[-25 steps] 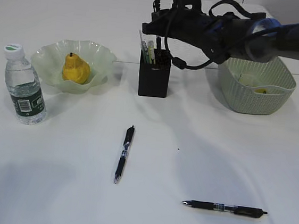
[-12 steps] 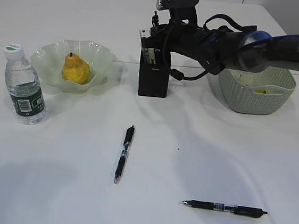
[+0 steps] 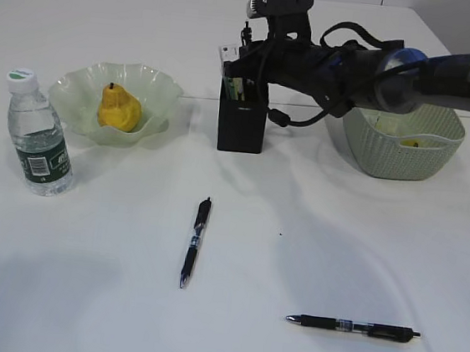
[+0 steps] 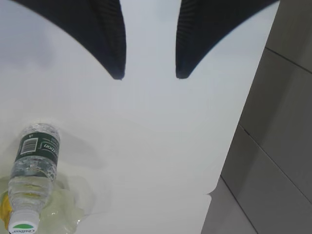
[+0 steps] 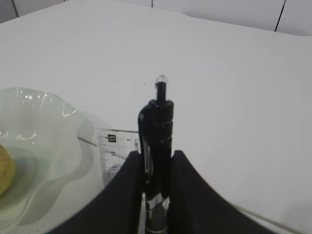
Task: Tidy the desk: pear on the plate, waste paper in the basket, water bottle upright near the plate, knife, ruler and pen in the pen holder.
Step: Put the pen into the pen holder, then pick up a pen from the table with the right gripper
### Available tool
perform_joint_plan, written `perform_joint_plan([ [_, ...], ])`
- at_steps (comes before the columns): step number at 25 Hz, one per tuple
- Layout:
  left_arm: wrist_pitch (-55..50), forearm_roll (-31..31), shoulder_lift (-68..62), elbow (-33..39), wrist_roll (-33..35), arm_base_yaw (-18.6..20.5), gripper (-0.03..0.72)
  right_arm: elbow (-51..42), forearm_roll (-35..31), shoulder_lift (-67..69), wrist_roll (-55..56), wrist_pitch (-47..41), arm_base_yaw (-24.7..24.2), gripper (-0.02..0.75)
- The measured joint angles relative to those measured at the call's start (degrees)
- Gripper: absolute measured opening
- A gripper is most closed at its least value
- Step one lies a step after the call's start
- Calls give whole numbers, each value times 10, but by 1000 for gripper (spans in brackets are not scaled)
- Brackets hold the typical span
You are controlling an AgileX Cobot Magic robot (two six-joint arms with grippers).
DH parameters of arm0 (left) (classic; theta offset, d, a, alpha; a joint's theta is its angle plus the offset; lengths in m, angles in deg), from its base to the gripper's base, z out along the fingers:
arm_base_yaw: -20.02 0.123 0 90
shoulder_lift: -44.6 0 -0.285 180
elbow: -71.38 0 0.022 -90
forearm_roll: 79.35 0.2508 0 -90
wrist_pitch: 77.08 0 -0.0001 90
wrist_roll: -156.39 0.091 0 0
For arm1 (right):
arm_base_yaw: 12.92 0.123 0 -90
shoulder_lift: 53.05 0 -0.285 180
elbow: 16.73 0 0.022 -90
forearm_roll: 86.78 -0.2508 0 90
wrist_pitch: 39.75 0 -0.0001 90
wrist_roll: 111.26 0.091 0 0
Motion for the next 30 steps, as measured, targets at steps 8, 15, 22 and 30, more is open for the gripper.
perform_joint_plan([
  [8, 0, 0, 0, 0, 0, 0, 239, 0, 0, 0, 0, -7, 0, 293],
  [15, 0, 0, 0, 0, 0, 0, 239, 0, 0, -12, 0, -24, 0, 301],
  [22, 0, 0, 0, 0, 0, 0, 239, 0, 0, -66, 0, -99, 0, 301],
  [30, 0, -5, 0, 0, 0, 0, 239, 0, 39, -127, 0, -255, 0, 301],
])
